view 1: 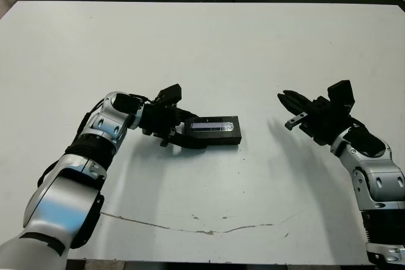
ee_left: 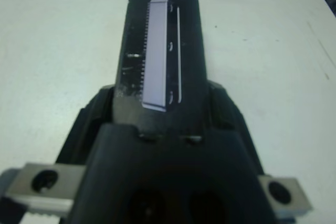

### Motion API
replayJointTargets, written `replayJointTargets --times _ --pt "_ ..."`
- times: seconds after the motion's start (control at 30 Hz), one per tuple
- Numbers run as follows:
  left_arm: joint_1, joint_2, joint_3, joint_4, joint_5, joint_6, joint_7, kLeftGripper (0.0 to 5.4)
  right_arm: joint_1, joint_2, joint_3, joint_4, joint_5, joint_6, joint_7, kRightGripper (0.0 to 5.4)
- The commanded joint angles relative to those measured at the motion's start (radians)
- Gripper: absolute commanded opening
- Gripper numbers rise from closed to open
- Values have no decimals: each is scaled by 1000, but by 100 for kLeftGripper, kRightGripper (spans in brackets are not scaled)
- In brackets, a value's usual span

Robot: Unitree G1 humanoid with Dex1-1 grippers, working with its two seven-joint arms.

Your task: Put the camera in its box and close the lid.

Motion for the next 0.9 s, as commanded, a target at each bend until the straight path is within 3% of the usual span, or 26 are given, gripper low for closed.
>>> replayJointTargets --times 0.03,0.27,0.47,0.7,0.9 --pt "-3 -23 -27 26 42 9 31 249 21 -5 3 5 -3 14 1 0" --pt "4 -8 -44 16 67 -44 42 249 22 -8 1 3 -1 16 5 0" --pt "10 0 -60 39 94 -197 57 387 21 -6 1 6 3 12 8 0" --pt "11 7 -70 50 109 -194 87 539 21 -6 -1 6 7 9 13 0" --pt "14 8 -66 57 95 -187 79 539 18 -6 -2 10 10 9 18 0"
